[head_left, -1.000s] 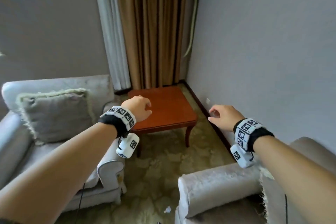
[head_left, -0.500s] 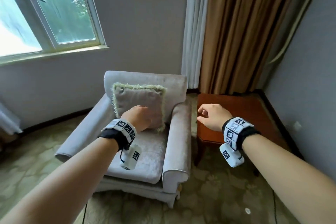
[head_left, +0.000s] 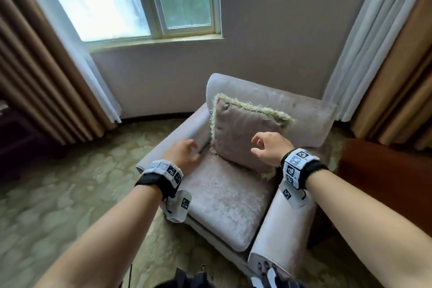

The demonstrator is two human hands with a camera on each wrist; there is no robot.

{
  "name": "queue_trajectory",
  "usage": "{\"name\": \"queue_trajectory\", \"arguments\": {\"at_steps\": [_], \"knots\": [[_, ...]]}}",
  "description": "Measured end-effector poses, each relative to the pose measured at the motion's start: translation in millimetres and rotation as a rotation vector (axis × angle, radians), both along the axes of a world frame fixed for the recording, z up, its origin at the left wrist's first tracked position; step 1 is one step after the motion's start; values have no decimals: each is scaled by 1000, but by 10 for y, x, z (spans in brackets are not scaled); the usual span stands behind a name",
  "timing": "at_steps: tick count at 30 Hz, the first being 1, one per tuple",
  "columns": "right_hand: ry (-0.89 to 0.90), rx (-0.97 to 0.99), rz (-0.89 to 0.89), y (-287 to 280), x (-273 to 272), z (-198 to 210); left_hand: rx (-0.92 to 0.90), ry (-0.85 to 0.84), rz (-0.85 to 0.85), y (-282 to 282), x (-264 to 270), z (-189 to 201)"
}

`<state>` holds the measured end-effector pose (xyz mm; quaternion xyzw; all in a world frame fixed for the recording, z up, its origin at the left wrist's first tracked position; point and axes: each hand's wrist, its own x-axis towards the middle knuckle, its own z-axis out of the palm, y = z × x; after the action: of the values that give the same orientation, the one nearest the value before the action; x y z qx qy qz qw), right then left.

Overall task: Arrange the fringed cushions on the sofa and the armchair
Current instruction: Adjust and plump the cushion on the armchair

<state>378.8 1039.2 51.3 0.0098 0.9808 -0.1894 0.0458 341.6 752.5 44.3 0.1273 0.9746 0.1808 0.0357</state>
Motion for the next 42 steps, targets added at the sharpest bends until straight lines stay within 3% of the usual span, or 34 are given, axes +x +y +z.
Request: {"name": "queue_trajectory", "arguments": {"at_steps": [5, 12, 19, 29, 37, 42], "knots": [[2, -109, 84, -139, -756, -155, 88, 37, 232, -239, -348, -148], [-6, -199, 24, -201, -1673, -651, 150, -52, 319, -509, -1029, -765], [-72, -201, -179, -65, -2614, -1230, 169, -193, 147, -411, -2482, -1428], [-183, -182, -536, 133, -3248, -1394, 95, -337, -265, 81, -4214, -1717], [-408, -58, -506, 708, -3430, -1862, -109, -506, -431, 579, -4460, -2655], [-243, 81, -345, 763, -4066, -2181, -165, -574, -401, 737, -4504, -3178]]}}
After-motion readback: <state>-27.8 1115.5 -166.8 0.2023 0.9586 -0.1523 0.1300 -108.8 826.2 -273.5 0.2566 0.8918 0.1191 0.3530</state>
